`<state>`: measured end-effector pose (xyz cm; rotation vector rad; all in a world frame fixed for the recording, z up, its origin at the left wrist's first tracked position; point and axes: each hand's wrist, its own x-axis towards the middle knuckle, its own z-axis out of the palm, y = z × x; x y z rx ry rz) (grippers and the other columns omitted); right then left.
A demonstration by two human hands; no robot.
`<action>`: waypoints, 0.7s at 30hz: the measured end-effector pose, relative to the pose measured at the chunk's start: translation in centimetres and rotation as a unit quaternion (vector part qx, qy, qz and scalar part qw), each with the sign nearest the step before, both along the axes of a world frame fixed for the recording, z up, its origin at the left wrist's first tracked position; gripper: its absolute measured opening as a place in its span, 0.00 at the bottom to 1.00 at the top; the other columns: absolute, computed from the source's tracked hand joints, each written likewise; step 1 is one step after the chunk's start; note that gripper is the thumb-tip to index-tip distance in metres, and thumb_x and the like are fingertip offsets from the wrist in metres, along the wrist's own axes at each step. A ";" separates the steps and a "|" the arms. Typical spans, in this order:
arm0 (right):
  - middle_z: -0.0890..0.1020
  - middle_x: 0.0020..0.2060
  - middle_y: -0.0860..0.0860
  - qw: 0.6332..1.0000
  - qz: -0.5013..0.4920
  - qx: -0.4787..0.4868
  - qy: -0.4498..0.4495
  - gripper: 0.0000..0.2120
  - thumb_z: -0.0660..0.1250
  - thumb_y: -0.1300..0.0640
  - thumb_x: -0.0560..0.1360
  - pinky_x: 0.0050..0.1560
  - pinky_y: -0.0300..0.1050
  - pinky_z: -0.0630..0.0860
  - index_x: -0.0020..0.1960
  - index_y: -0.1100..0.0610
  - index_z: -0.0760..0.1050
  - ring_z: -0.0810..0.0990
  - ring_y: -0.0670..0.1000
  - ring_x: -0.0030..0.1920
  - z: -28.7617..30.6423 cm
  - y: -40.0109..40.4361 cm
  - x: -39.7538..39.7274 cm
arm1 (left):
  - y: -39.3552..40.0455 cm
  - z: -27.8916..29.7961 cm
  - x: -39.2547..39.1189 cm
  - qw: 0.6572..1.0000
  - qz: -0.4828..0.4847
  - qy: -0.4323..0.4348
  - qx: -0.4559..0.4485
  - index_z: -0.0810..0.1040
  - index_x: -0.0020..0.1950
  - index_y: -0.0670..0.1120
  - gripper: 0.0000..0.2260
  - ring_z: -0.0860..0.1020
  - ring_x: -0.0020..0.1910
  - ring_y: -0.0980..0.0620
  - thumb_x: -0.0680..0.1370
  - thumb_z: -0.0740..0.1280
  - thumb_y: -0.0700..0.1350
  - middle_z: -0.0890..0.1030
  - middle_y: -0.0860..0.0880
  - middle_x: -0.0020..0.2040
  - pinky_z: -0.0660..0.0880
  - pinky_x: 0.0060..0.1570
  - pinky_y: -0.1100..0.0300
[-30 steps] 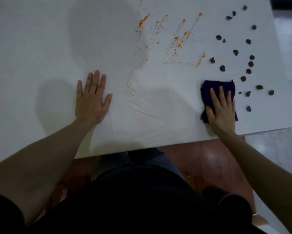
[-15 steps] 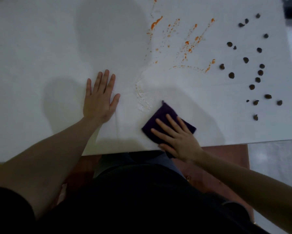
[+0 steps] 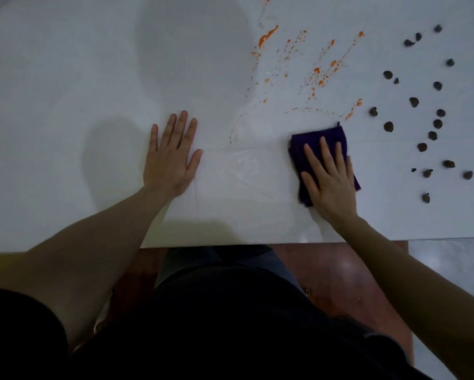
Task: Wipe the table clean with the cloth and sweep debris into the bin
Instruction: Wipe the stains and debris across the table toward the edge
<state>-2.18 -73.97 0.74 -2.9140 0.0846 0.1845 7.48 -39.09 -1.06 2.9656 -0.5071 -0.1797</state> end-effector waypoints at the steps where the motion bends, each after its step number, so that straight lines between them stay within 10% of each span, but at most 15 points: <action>1: 0.52 0.80 0.50 1.000 -0.002 0.000 -0.003 0.27 0.48 0.41 0.82 0.77 0.60 0.47 0.80 0.44 0.52 0.45 0.57 0.80 0.0 -0.3 -1.2 | 0.0 0.0 0.0 1.000 0.000 0.001 0.000 0.49 0.82 0.49 0.29 0.48 0.81 0.49 0.83 0.46 0.58 0.49 0.48 0.82 0.45 0.78 0.43; 10: 0.58 0.79 0.51 0.981 0.191 -0.009 -0.025 0.24 0.51 0.44 0.83 0.76 0.63 0.52 0.79 0.46 0.59 0.51 0.61 0.79 -0.4 9.5 -2.3 | 0.0 0.0 0.0 1.000 0.000 -0.003 -0.006 0.48 0.82 0.49 0.28 0.47 0.81 0.49 0.83 0.46 0.56 0.49 0.48 0.82 0.45 0.78 0.42; 21: 0.52 0.80 0.50 0.999 -0.038 -0.015 0.024 0.28 0.49 0.41 0.81 0.77 0.60 0.46 0.80 0.42 0.51 0.47 0.59 0.79 -0.2 3.4 11.3 | 0.1 -0.2 0.0 1.000 -0.004 -0.009 -0.007 0.49 0.82 0.49 0.27 0.48 0.81 0.48 0.83 0.47 0.55 0.50 0.48 0.82 0.47 0.78 0.42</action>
